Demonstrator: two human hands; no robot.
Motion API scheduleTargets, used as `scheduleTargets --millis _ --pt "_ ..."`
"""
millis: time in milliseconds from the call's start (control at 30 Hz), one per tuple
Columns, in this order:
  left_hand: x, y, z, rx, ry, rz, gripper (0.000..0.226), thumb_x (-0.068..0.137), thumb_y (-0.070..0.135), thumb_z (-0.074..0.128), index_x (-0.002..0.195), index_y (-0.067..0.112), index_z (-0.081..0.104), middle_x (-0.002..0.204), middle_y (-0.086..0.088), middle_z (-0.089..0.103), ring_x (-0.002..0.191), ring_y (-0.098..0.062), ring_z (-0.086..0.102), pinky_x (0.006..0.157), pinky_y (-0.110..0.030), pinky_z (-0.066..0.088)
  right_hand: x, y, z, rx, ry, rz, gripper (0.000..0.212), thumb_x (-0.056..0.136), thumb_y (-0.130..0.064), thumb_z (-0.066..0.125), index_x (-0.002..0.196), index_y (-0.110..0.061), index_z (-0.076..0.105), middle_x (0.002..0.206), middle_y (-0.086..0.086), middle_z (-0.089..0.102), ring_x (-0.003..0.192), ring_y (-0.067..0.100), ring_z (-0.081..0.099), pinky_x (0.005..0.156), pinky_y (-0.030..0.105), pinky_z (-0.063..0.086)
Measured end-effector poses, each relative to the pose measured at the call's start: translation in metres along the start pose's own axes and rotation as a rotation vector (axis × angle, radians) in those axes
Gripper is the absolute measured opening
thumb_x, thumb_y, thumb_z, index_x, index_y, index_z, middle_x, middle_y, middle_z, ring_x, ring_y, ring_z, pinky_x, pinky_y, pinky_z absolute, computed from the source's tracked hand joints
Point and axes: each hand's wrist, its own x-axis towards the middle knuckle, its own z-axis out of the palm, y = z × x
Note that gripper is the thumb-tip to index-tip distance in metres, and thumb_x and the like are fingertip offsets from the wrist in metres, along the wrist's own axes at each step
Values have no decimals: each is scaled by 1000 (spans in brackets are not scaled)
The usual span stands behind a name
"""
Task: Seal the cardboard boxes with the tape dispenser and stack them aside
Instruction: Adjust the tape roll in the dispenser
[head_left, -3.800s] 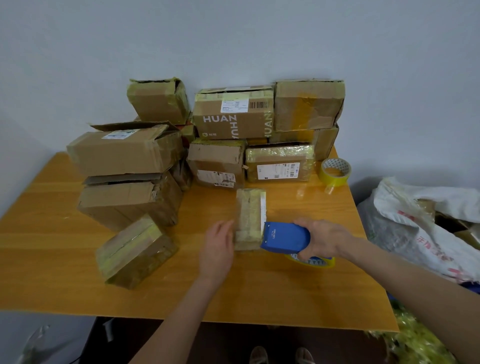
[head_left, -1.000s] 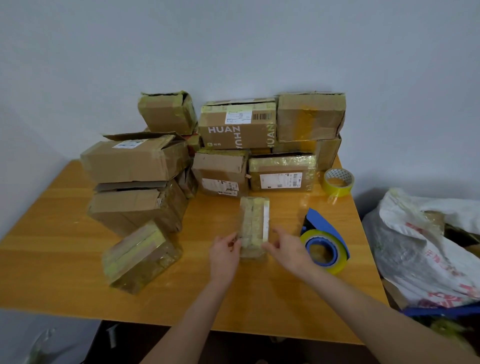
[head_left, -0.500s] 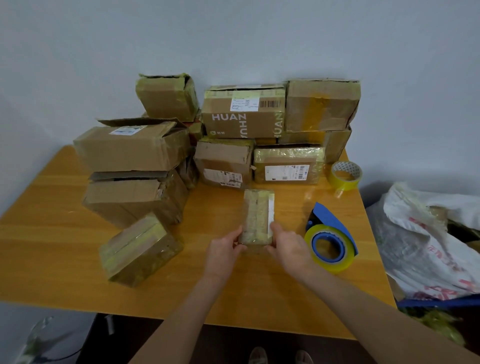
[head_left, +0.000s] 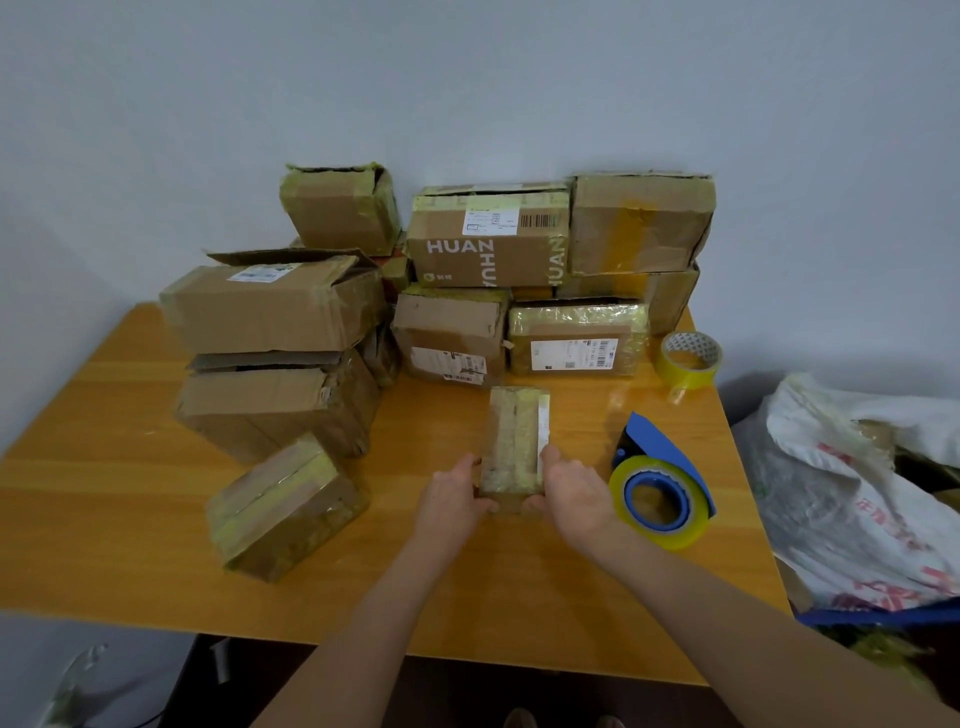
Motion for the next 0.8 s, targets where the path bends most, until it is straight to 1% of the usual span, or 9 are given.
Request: scheduleTargets --millis 133,267,333,400,500,567,633,733,800 --pt "5 13 -7 -95 -28 -42 43 95 22 53 136 13 46 116 -1 62 89 -11 58 64 -12 46 -9 -4 3 15 -38 -10 57 92 -3 54 142 -10 28 104 12 65 83 27 60 63 34 44" --pt "5 24 2 -33 -51 -96 84 90 51 55 152 9 16 149 -15 31 130 -29 42 101 -37 41 -24 -3 9 152 -167 -116 69 92 -12 56 151 -17 19 122 10 64 106 29 62 84 41 54" --pt "3 25 6 41 -89 -92 103 83 57 62 153 11 2 153 -14 19 135 -30 34 106 -39 37 -27 8 1 158 -154 -161 51 94 -15 54 142 -20 39 120 6 66 109 27 62 87 41 54" --pt "7 24 3 148 -138 -63 109 79 54 68 153 16 -3 153 -11 17 136 -31 30 108 -40 33 -27 24 -10 115 -70 -176 26 95 -19 51 120 -20 59 108 3 69 100 25 65 79 38 55" --pt "13 21 -12 460 -162 161 104 81 37 71 153 28 -3 158 -4 13 143 -30 18 117 -43 23 -27 51 -25 88 95 -116 16 94 -26 54 105 -17 62 102 3 63 97 24 61 73 36 52" --pt "17 16 -24 642 -128 346 88 91 22 61 152 36 -1 162 1 4 148 -28 5 120 -47 11 -24 72 -33 91 155 -10 24 94 -31 55 115 -19 58 113 3 56 109 24 54 80 34 47" --pt "15 11 -28 669 -85 389 76 95 14 51 152 40 6 162 0 -1 149 -27 -1 121 -47 6 -22 93 -38 78 183 104 34 94 -34 56 125 -21 52 123 4 50 118 24 47 88 33 44" --pt "0 18 -16 457 115 214 60 97 20 45 150 36 22 161 -6 12 148 -27 9 119 -47 16 -19 124 -40 36 173 252 58 89 -46 62 136 -19 40 134 9 43 126 29 41 100 37 41" --pt "-13 30 2 336 199 74 57 96 39 45 149 30 26 159 -9 18 146 -28 16 117 -48 23 -16 139 -38 83 70 351 75 84 -52 67 141 -16 34 138 12 40 127 32 42 98 39 41"
